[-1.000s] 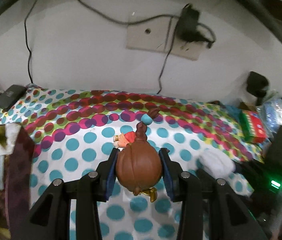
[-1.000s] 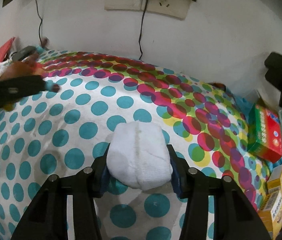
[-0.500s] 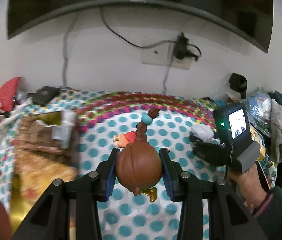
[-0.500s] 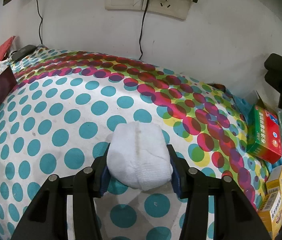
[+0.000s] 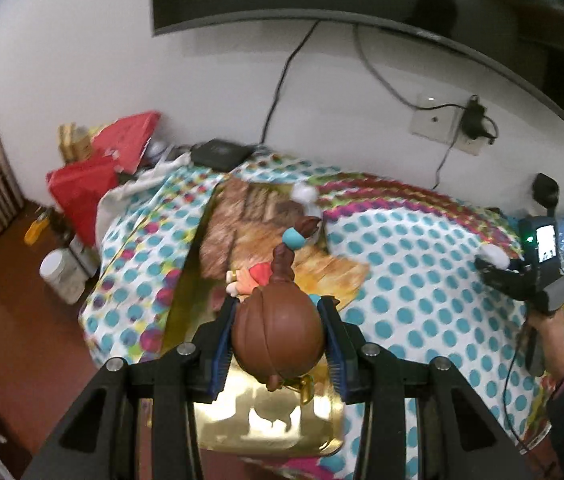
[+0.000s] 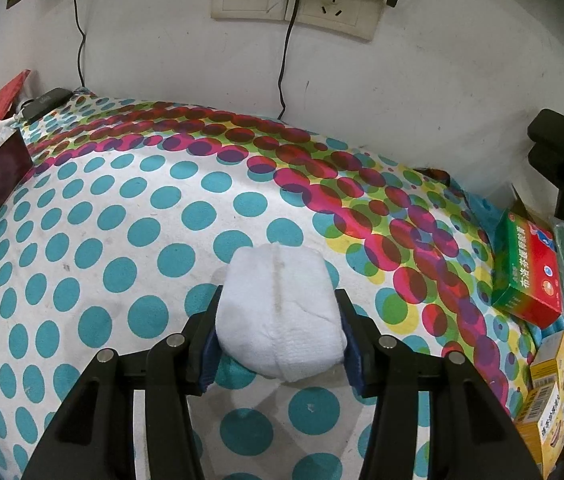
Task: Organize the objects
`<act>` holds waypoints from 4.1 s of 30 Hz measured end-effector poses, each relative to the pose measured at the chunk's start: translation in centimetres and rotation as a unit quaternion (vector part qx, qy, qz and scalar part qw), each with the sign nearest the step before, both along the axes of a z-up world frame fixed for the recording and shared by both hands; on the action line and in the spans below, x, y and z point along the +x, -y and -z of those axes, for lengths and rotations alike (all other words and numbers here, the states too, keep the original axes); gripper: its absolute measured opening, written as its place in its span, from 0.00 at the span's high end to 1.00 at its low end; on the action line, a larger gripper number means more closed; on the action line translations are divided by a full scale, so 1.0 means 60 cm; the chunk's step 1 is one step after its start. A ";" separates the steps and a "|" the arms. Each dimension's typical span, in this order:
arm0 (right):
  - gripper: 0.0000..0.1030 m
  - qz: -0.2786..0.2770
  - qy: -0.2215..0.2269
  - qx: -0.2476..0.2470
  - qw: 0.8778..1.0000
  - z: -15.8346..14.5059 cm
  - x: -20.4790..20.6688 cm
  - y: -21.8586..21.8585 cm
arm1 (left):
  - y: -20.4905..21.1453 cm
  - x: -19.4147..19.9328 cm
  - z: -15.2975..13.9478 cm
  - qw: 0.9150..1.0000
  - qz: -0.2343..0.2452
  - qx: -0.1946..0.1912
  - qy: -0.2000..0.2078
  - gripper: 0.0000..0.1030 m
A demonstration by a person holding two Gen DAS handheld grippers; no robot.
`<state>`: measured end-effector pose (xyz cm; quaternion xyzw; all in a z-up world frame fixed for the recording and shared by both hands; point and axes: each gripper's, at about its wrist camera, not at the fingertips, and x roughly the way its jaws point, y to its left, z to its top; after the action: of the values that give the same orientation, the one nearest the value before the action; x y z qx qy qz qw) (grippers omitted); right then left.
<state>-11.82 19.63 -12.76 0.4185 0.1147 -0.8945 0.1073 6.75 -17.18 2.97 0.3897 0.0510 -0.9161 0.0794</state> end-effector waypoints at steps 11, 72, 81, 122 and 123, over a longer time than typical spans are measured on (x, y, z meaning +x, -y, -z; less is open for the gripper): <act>0.52 0.000 -0.003 0.006 1.000 -0.001 -0.001 -0.003 | 0.025 0.008 0.072 0.999 -0.025 0.012 0.043 0.61; 0.57 -0.028 -0.040 -0.083 0.995 -0.108 0.075 0.116 | 0.048 0.073 0.021 0.999 -0.017 -0.023 -0.022 0.58; 0.56 -0.171 -0.046 -0.155 0.972 -0.199 0.184 0.342 | 0.093 0.088 0.003 0.999 -0.034 0.000 -0.033 0.57; 0.00 -0.149 -0.033 -0.126 0.980 -0.192 0.267 0.439 | 0.084 0.059 0.025 0.999 -0.035 0.006 0.004 0.44; 0.00 -0.139 -0.029 -0.130 0.981 -0.191 0.261 0.425 | 0.079 0.056 0.025 0.999 -0.034 0.005 0.005 0.44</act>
<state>3.86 -5.88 -1.32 0.3550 0.0572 -0.8898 0.2811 10.13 -21.93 1.46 0.3931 0.0681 -0.9105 0.1089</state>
